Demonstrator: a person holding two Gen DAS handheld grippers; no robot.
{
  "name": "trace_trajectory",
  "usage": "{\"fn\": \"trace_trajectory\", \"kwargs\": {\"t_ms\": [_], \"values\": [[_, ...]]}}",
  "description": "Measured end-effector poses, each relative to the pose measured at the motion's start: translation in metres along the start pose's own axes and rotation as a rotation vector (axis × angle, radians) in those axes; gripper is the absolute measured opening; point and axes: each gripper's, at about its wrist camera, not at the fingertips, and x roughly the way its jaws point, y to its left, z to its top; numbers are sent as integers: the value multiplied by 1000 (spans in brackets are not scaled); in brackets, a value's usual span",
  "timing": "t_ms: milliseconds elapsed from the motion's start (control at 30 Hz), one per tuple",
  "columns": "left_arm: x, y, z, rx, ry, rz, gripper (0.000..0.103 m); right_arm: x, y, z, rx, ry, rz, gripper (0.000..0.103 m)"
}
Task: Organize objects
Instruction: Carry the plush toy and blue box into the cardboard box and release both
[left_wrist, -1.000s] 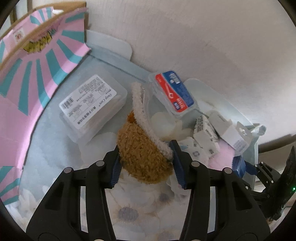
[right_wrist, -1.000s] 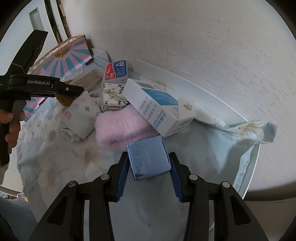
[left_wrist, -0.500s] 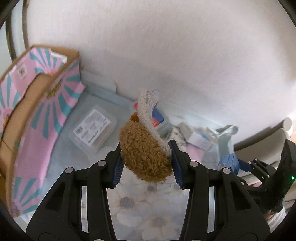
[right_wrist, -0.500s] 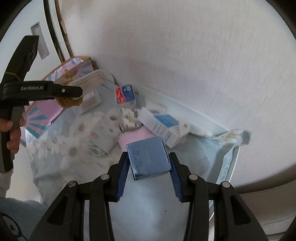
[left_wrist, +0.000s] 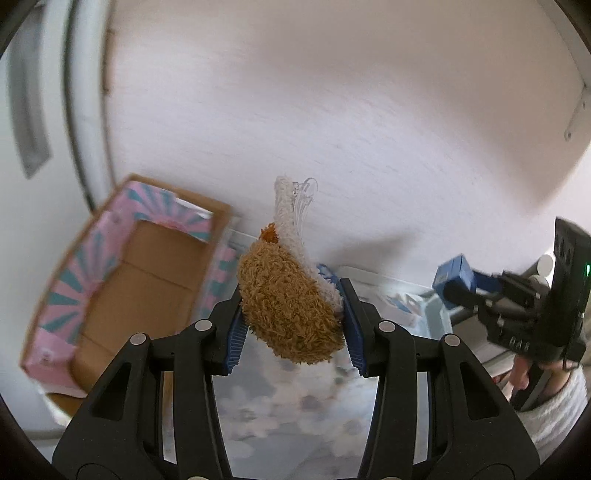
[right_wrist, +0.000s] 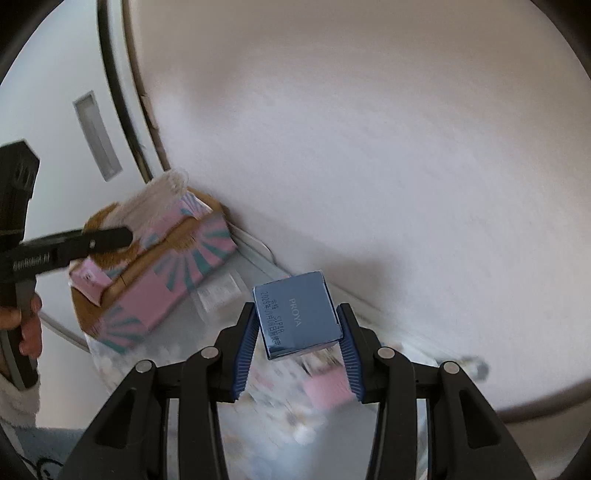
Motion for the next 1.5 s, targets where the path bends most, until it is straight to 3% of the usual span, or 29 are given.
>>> {"fn": "trace_trajectory", "kwargs": {"t_ms": [300, 700, 1133, 1500], "values": [[-42, 75, 2, -57, -27, 81, 42, 30, 74, 63, -81, -28, 91, 40], [-58, 145, -3, -107, -15, 134, 42, 79, 156, 103, -163, 13, 184, 40], [-24, 160, -7, -62, 70, 104, 42, 138, 186, 121, -161, 91, 161, 39], [44, 170, -37, -30, 237, 82, 42, 200, 193, 105, -176, 221, 119, 39]]}}
